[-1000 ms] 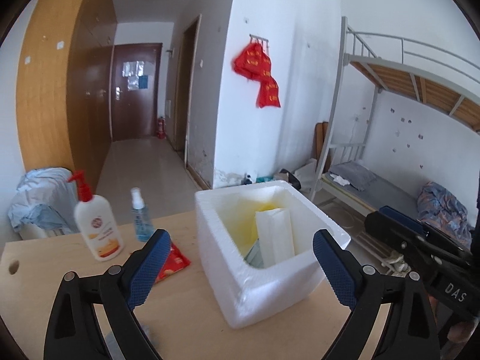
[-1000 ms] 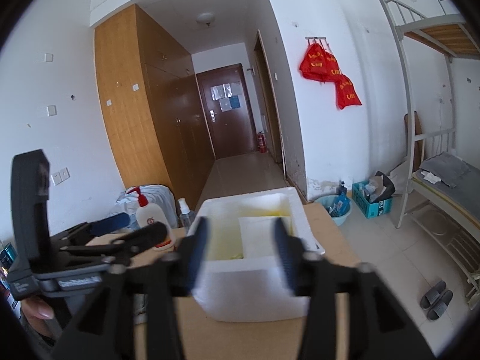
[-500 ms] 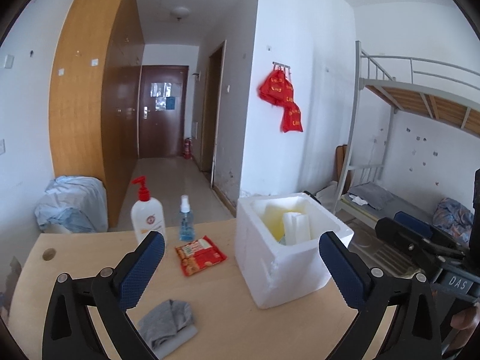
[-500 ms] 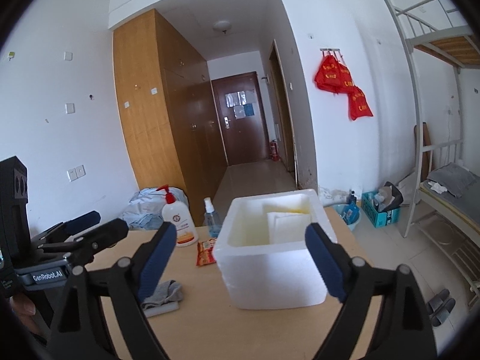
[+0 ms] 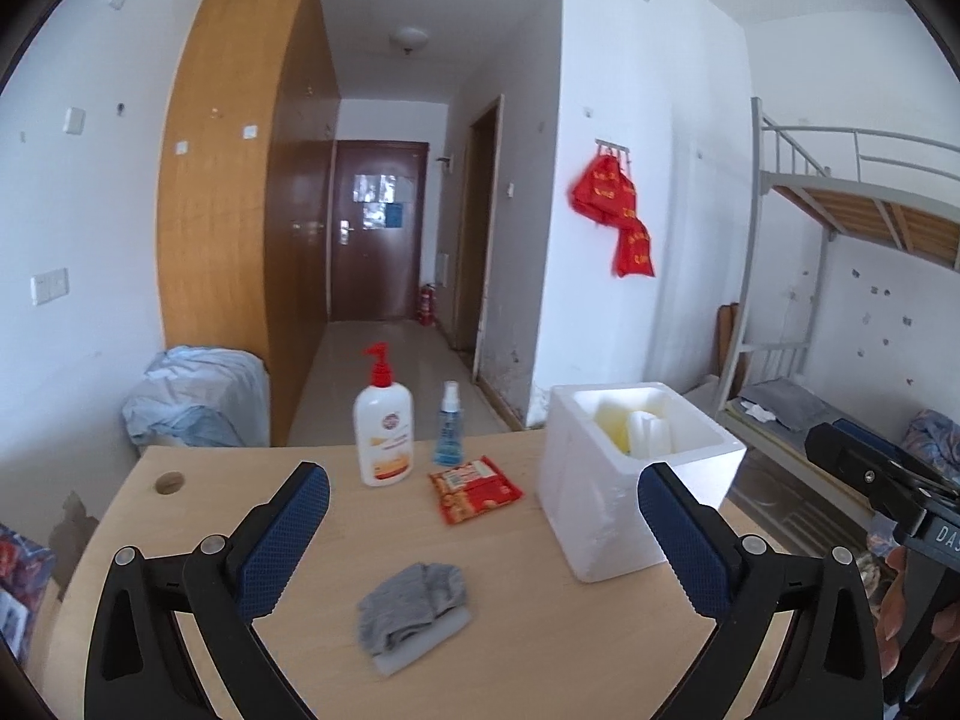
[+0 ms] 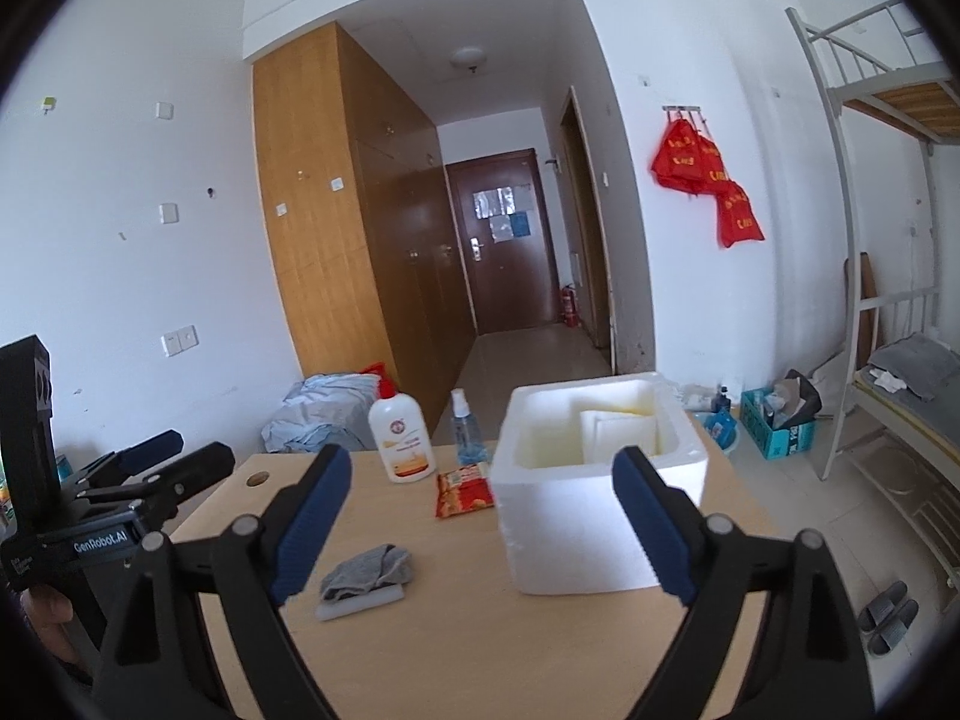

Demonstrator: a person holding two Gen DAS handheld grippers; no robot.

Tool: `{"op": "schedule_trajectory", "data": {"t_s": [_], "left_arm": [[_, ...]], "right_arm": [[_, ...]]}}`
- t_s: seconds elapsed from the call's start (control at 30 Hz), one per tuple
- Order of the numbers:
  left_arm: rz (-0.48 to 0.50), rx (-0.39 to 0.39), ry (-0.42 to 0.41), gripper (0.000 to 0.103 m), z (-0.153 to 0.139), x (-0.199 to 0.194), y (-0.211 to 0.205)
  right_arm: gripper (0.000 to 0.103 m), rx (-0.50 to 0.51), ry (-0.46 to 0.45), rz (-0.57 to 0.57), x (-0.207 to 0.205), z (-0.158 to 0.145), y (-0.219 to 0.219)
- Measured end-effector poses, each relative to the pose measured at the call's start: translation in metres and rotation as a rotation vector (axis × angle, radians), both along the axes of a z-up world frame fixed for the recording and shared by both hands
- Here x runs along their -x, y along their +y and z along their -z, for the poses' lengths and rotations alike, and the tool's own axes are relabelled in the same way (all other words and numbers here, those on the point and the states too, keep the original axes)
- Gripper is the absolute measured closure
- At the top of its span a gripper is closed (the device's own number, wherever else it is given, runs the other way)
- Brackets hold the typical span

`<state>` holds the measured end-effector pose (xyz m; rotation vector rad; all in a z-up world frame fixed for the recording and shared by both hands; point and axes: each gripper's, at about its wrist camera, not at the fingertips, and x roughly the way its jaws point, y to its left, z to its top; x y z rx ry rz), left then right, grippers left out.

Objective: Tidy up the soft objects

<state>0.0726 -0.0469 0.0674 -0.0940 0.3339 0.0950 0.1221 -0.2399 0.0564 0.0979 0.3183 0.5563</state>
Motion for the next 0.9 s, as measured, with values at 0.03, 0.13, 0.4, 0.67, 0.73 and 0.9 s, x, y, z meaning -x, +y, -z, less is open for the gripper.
{"op": "schedule_trajectory", "data": {"t_s": [0.03,0.13,0.4,0.67,0.73,0.9], "left_arm": [[-0.014,-0.002,-0.003,0.0,0.0,0.005,0.003],[-0.048,-0.006,-0.017,0.0,0.0,0.019,0.014],[-0.115,-0.006,-0.018,0.0,0.003,0.044,0.039],[-0.174,0.006,-0.005,0.0,0.012,0.061,0.057],[-0.192,0.008,-0.003,0.0,0.015,0.066,0.063],[-0.226,0.007,0.009,0.0,0.019,0.074,0.073]], "right_arm": [[0.012,0.004,-0.002,-0.008,0.003,0.0,0.003],[0.012,0.013,-0.012,-0.033,0.009,0.001,0.01],[0.012,0.026,-0.025,-0.096,0.024,0.003,0.033],[0.012,0.041,-0.02,-0.155,0.031,0.011,0.056],[0.012,0.044,-0.015,-0.172,0.032,0.013,0.064],[0.012,0.052,-0.007,-0.22,0.036,0.018,0.084]]}}
